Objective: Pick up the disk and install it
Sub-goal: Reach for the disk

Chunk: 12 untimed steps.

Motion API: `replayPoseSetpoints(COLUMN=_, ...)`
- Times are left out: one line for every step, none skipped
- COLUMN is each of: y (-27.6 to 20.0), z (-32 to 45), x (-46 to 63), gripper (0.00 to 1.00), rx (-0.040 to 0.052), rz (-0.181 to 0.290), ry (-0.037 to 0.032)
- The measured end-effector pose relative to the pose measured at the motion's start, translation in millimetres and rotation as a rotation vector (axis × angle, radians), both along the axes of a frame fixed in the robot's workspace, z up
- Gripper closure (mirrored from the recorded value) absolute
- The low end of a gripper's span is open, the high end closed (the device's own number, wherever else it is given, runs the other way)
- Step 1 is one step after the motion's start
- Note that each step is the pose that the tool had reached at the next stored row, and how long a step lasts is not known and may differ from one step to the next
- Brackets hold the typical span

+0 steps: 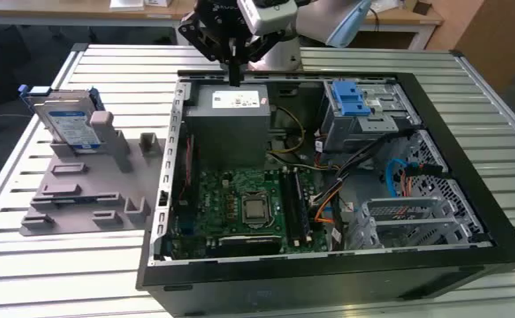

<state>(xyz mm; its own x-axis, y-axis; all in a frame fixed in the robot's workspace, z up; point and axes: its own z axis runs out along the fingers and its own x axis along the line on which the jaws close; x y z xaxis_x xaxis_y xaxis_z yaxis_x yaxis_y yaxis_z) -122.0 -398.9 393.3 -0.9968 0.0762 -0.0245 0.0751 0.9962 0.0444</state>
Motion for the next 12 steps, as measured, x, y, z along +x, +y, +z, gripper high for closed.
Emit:
replayPoseSetpoints(y=0.0, z=0.0, x=0.0, gripper=0.89, rx=0.0000, rz=0.000, ry=0.0000)
replayPoseSetpoints(y=0.0, z=0.0, x=0.0, gripper=0.89, rx=0.0000, rz=0.000, ry=0.0000)
replayPoseSetpoints(y=0.0, z=0.0, x=-0.1, gripper=0.89, rx=-0.0001, rz=0.000, ry=0.0000)
replayPoseSetpoints(y=0.0, z=0.0, x=-0.3, gripper=0.89, rx=-0.0001, rz=0.000, ry=0.0000)
replayPoseSetpoints(y=0.0, z=0.0, x=-0.4, gripper=0.89, rx=-0.0001, rz=0.000, ry=0.0001)
replayPoseSetpoints(y=0.0, z=0.0, x=-0.7, gripper=0.89, rx=-0.0001, rz=0.000, ry=0.0000)
replayPoseSetpoints(y=0.0, z=0.0, x=-0.9, gripper=0.89, rx=0.0000, rz=0.000, ry=0.0000)
replayPoseSetpoints(y=0.0, z=0.0, x=-1.1, gripper=0.89, rx=0.0000, rz=0.000, ry=0.0000)
replayPoseSetpoints(y=0.0, z=0.0, x=-1.4, gripper=0.89, rx=0.0000, rz=0.000, ry=0.0000)
replayPoseSetpoints(y=0.0, z=0.0, x=-1.6, gripper=0.89, rx=0.0000, rz=0.000, ry=0.0000)
replayPoseSetpoints(y=0.0, z=-0.1, x=-1.8, gripper=0.89, rx=0.0000, rz=0.000, ry=0.0000)
replayPoseSetpoints(y=0.0, z=-0.1, x=-2.0, gripper=0.89, rx=0.0000, rz=0.000, ry=0.0000)
